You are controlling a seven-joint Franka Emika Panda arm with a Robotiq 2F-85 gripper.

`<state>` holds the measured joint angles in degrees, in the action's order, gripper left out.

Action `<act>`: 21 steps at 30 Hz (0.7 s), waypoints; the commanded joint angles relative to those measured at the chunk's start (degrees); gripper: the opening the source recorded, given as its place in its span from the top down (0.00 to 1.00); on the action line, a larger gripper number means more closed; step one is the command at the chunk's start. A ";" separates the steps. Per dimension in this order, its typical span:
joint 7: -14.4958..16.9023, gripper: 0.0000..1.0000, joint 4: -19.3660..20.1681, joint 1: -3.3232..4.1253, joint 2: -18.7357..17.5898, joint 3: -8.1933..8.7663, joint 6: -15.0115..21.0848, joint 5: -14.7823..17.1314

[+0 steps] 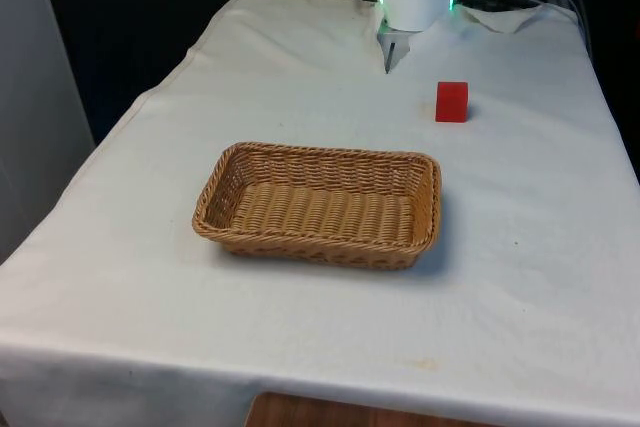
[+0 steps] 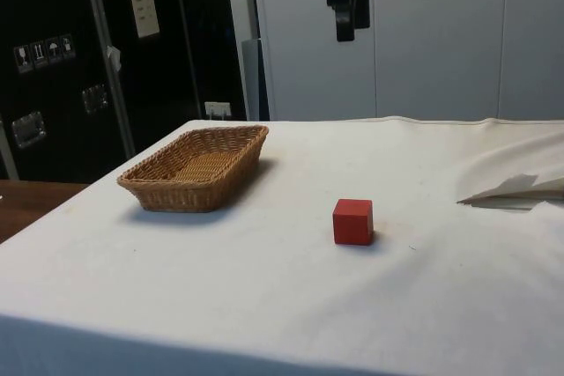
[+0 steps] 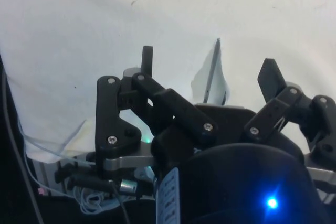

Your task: Pick up the cube and place it into the basket.

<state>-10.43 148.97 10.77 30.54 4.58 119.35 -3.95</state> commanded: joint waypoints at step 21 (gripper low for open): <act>3.44 0.00 3.84 0.46 -2.75 0.40 7.28 3.09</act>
<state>-7.22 152.58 10.94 28.02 4.93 125.94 -1.26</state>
